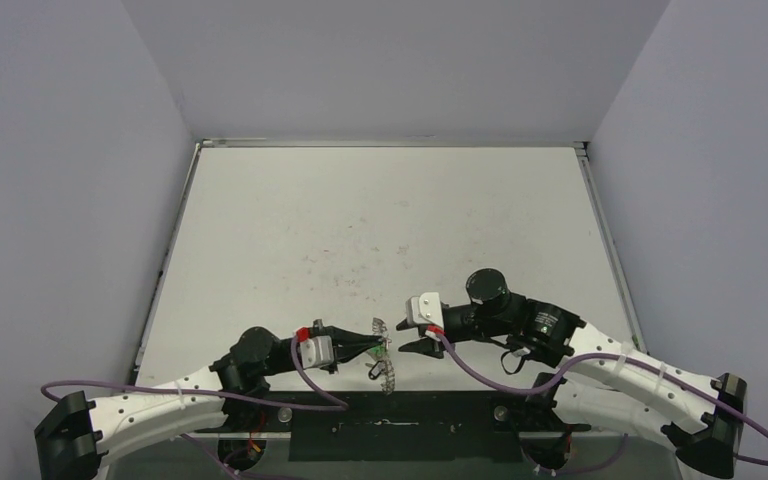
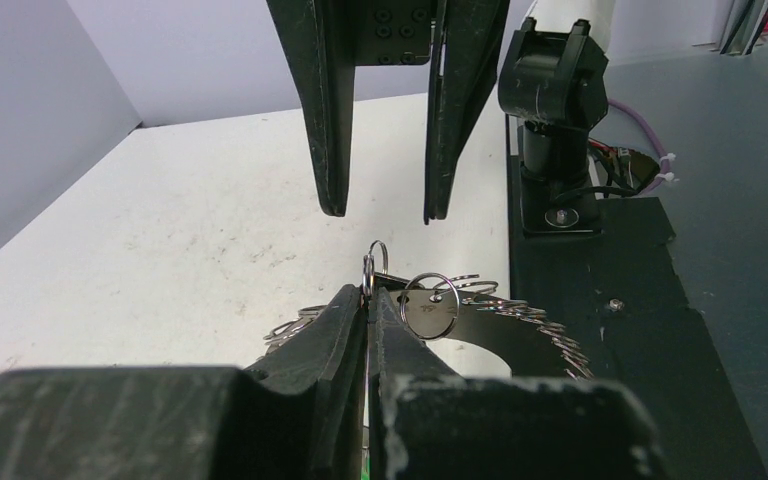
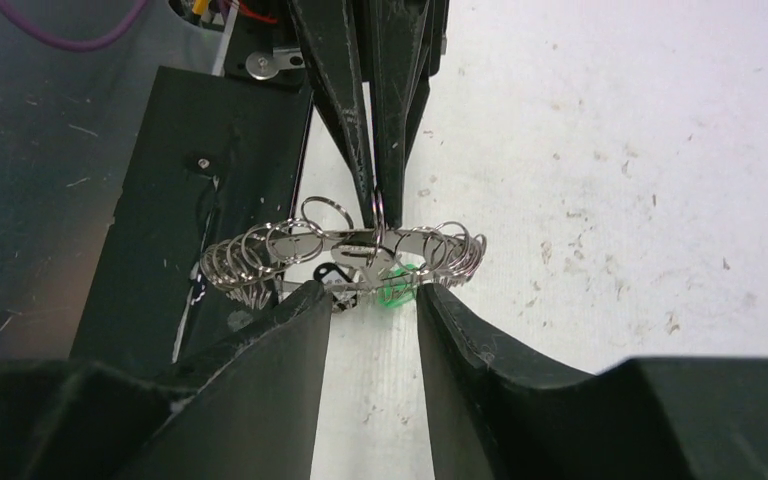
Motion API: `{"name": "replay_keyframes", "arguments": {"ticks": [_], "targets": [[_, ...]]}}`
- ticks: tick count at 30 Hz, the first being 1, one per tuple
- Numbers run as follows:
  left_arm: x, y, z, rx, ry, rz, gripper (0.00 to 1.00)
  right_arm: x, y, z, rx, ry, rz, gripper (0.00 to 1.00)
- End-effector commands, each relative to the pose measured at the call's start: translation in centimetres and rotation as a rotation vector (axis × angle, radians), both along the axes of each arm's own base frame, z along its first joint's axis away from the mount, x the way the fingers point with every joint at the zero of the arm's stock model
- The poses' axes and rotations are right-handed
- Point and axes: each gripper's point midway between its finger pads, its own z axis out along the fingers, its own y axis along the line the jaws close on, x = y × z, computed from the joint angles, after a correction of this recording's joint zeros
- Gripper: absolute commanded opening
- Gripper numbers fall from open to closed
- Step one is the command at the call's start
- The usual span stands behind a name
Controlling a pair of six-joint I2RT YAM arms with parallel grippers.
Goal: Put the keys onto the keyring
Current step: Adjust the key on the keyring.
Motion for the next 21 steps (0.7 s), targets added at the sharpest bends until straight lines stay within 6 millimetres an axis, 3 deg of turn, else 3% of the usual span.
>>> {"name": "replay_keyframes", "arguments": {"ticks": [1, 12, 21], "targets": [[-0.8, 0.0, 3.6, -0.12, -0.051, -0.039, 0.0, 0.2, 1.9, 3.6, 0.166, -0.089, 0.052, 0.37], [-0.9, -0.2, 3.8, -0.123, -0.049, -0.047, 0.0, 0.5, 3.5, 2.6, 0.152, -0.009, 0.051, 0.28], [-0.8, -0.1, 3.7, -0.12, -0.051, -0.039, 0.0, 0.0, 3.2, 1.5, 0.116, 0.009, 0.077, 0.32]]}}
